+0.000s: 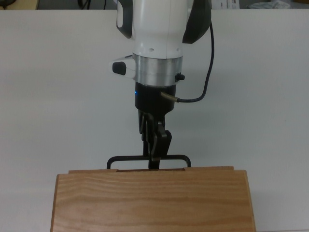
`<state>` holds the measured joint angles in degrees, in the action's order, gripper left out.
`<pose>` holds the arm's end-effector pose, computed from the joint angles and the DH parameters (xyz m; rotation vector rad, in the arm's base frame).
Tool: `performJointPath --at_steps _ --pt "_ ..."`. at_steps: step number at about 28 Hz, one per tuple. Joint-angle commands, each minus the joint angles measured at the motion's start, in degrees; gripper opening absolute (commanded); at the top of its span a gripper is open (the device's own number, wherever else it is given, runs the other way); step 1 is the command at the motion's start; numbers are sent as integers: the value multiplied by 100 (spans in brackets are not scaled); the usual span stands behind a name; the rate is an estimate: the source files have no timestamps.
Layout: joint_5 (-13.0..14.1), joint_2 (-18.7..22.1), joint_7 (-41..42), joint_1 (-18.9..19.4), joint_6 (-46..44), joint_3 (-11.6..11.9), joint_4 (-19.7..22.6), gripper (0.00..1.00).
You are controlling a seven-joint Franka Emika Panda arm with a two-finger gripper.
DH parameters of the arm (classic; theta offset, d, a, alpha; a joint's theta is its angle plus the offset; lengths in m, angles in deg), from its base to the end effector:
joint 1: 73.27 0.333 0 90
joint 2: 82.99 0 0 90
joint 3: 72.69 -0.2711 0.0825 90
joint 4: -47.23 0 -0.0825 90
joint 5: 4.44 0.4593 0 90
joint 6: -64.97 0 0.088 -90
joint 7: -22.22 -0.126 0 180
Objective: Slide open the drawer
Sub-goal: 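Lower the gripper onto the black bar handle and close on it, then pull the handle outward, sliding the upper drawer out of the cabinet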
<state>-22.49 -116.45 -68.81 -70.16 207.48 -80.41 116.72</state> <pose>0.8224 0.1273 0.4534 -2.1091 1.5504 -0.8161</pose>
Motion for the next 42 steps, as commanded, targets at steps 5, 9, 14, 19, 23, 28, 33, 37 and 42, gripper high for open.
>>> performJointPath --at_steps 5,9,14,19,23,28,33,37,42 --pt "-479 -55 -441 93 75 -1 -103 0" --pt "-621 15 -635 84 57 -1 -85 0" --pt "-621 244 -767 75 40 -10 116 0" --pt "-586 665 -1083 67 31 -54 626 0" --pt "-524 1157 -1285 49 -127 -80 1196 0" --pt "-515 1649 -1417 5 -136 -142 1776 0" --pt "-436 2045 -1479 -30 -136 -142 2234 0" --pt "-410 2256 -1488 -39 -145 -133 2498 0" --pt "-383 2196 -1488 -144 -93 -124 2403 0"
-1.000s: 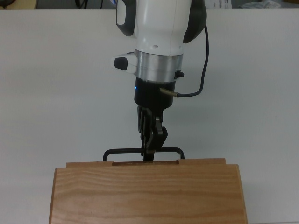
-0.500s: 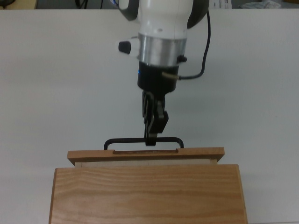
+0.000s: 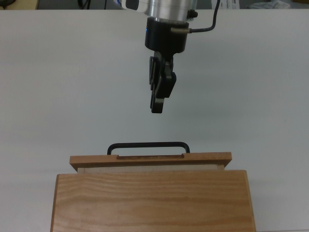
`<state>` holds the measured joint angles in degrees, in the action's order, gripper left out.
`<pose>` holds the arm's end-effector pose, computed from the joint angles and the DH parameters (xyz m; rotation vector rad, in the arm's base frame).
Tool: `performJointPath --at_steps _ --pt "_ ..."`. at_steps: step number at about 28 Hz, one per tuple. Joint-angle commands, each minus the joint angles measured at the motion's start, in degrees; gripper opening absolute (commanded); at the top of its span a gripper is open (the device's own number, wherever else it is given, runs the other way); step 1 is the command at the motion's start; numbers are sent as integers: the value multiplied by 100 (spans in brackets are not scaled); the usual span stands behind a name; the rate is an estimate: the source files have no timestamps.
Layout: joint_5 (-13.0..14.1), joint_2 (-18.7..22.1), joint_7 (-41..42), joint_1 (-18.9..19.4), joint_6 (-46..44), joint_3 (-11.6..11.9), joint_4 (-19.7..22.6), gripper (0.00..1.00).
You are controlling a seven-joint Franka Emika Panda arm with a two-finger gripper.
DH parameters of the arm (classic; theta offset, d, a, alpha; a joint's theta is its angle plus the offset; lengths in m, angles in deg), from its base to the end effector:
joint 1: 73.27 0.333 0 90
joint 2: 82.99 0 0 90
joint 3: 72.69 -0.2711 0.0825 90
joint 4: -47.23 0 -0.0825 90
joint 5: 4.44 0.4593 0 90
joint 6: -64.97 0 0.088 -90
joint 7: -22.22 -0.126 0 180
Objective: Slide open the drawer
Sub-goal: 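Pull the handle outward, sliding the upper drawer out of the cabinet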
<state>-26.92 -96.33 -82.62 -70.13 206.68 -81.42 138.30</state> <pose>0.7407 0.1431 0.4989 -2.0025 1.7066 -0.8195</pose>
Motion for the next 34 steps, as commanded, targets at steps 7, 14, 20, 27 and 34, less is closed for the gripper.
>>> performJointPath --at_steps 7,14,20,27,34 --pt "34 -292 -98 -217 -3 -23 -353 24" --pt "-89 -731 -1 -217 5 -23 -784 59" --pt "-159 -1083 86 -200 5 -32 -1127 73" --pt "-300 -1399 86 -138 5 -32 -1426 65" --pt "-335 -1584 86 -129 5 -32 -1505 28"
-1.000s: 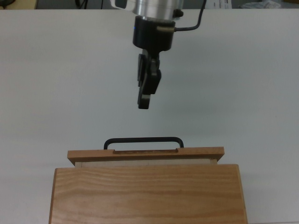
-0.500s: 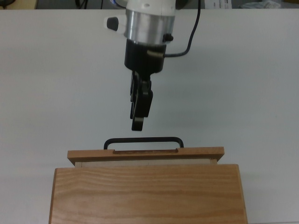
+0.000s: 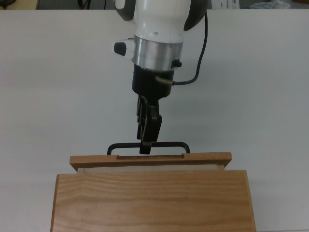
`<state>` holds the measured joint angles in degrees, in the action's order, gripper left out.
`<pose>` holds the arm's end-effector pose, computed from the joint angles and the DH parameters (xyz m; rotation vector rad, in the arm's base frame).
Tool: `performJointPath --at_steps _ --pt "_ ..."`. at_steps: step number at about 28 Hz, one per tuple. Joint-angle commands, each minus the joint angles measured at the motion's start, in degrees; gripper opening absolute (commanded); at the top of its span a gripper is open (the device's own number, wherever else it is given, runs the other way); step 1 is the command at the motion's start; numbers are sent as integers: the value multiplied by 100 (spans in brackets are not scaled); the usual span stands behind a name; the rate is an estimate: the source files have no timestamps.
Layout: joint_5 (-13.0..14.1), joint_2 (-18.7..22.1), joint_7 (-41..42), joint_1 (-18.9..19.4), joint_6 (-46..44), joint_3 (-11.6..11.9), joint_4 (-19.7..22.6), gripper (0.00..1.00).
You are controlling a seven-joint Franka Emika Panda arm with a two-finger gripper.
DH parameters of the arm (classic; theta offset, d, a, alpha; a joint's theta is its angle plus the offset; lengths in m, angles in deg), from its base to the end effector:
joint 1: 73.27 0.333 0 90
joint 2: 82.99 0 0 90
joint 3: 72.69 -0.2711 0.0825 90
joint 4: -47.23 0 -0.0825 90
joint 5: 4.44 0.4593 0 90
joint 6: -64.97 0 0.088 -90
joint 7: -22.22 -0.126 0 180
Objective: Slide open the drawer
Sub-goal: 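Pull the handle outward, sliding the upper drawer out of the cabinet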
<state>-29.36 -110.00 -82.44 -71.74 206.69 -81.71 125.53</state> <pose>0.7974 0.1222 0.4505 -2.0017 1.7373 -0.8259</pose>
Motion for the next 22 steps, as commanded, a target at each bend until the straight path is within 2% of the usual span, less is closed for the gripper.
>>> performJointPath --at_steps 1,2,3,14,22 --pt "-92 -252 69 31 4 -4 -228 21" --pt "-92 -261 60 31 4 -4 -228 14" --pt "-92 -269 60 31 4 -4 -228 0" --pt "-65 -76 16 102 -57 -65 -149 0" --pt "-30 415 7 58 -66 -65 457 0"
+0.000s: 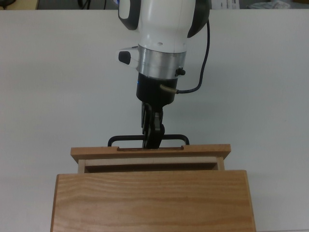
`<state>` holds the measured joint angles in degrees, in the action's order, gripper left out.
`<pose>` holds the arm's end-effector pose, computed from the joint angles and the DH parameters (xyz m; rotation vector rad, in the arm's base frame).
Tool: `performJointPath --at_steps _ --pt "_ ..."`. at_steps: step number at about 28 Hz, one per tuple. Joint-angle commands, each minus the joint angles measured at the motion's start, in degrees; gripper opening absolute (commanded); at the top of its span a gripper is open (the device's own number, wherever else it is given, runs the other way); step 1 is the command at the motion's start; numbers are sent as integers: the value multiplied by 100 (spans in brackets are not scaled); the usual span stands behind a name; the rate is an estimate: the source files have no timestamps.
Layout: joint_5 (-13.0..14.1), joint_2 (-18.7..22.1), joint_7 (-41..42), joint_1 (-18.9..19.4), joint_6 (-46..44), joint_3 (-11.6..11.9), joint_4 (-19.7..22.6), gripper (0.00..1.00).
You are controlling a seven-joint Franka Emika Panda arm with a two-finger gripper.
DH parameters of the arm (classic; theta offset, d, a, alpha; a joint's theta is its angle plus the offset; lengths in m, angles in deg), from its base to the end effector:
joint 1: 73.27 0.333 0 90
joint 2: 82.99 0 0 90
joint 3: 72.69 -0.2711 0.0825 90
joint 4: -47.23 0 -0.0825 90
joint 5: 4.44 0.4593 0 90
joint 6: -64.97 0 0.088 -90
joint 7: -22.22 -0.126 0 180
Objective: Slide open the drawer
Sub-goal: 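Keep pulling the handle until the drawer is fully extended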
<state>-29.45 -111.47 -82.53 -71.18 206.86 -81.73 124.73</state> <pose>0.8005 0.1301 0.4388 -2.0135 1.7317 -0.8132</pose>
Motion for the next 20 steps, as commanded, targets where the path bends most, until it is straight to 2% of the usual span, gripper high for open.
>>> performJointPath --at_steps 1,17,20 --pt "-13 624 16 1 -83 -71 599 0" --pt "49 2092 34 28 -215 -133 2471 0" --pt "180 2347 60 37 -241 -133 2752 0"
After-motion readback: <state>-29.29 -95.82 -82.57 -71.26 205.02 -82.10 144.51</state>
